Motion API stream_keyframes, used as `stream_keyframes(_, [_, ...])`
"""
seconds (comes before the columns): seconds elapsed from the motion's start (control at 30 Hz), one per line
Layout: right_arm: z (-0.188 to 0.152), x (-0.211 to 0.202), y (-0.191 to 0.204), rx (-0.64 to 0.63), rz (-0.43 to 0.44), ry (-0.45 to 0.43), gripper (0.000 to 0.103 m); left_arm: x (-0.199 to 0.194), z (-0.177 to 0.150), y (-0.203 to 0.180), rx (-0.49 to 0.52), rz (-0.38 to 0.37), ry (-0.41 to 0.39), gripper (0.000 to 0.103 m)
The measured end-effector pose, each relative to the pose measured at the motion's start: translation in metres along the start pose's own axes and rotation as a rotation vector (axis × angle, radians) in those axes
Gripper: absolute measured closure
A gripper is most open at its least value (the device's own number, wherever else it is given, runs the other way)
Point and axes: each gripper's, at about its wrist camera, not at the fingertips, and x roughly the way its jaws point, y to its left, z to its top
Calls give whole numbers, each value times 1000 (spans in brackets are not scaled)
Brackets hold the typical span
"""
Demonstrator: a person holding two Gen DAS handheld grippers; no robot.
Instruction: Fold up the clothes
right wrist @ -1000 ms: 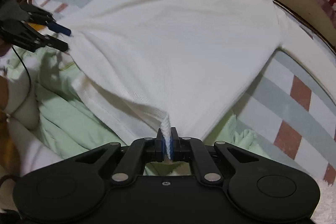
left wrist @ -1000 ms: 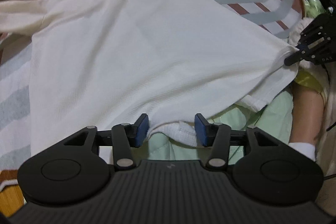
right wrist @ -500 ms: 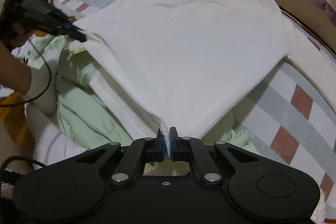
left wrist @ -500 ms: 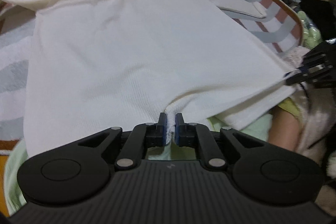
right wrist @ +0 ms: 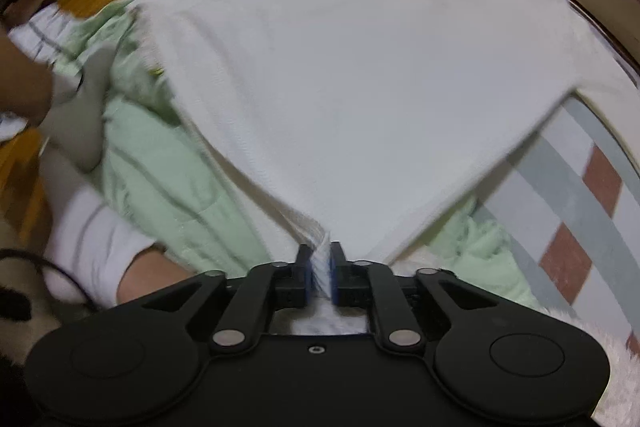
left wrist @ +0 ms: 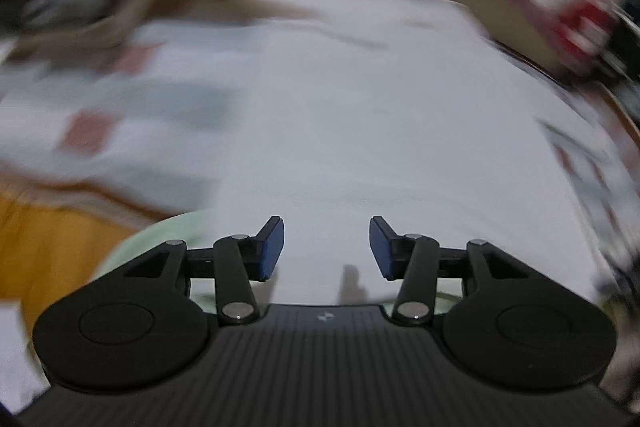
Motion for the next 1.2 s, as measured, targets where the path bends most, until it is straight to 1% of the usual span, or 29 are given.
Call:
stream_keyframes(0.07, [5,-10,2,-20,72,-17,77,3,-2,27,-96,72,-1,56])
stream_keyframes(0.13, [13,-22,-6,9,178,-60,74,9,-5,41,-132,98,-8,52])
stream_keyframes(0.2, [25,-34,-16,41,254,-123,71,20,-8,47,-163,92,0,47])
stream_keyframes(0.23, [32,-38,-20,56,274,-158,70,28,-10,46,-173,88,10,47])
stream_keyframes(0.3, [48,-45,-28,85,314,-229,64,42,-12,51,-209,89,28,46])
stream_keyframes(0.43, [82,-26,1,-35,253,-295,57,61,-19,60,-289,-41,19,46])
stream_keyframes(0.47, [89,-15,15,-78,246,-301,55,63,-21,63,-322,-47,2,46])
stream_keyframes(0.53, [103,8,44,-165,233,-312,54,65,-25,67,-353,-82,3,53])
stream_keyframes(0.57, [107,18,59,-198,220,-319,53,67,-27,68,-368,-100,5,88])
stream_keyframes(0.6, [111,28,74,-232,208,-326,53,63,-26,66,-350,-100,-6,101])
stream_keyframes(0.67, [117,47,104,-299,166,-334,53,55,-25,59,-311,-97,-30,101])
stream_keyframes(0.73, [121,60,127,-384,110,-367,52,46,-23,53,-271,-95,-53,101])
stream_keyframes(0.77, [121,66,132,-398,56,-379,48,41,-21,51,-272,-94,-74,101])
stream_keyframes(0.8, [122,73,138,-410,2,-392,48,35,-18,50,-274,-94,-96,101])
stream_keyframes(0.87, [124,79,140,-381,-94,-424,49,27,-13,50,-266,-82,-117,101])
stream_keyframes(0.9, [122,79,137,-388,-118,-436,51,27,-12,48,-252,-64,-115,101])
stream_keyframes(0.93, [119,79,137,-423,-144,-428,56,27,-11,46,-237,-45,-112,101])
stream_keyframes(0.97, [116,78,137,-457,-170,-420,78,27,-9,44,-222,-26,-108,101])
stream_keyframes(1.0, [114,72,135,-466,-161,-412,95,29,-10,43,-211,-12,-104,101])
stream_keyframes(1.03, [113,67,133,-475,-152,-404,96,32,-10,41,-200,1,-99,101])
stream_keyframes(1.1, [112,61,127,-408,-110,-383,97,37,-11,38,-178,28,-89,101])
stream_keyframes(1.17, [112,65,126,-368,-118,-377,96,43,-13,36,-156,54,-79,101])
stream_keyframes(1.2, [111,67,129,-366,-116,-380,91,46,-13,34,-145,68,-74,101])
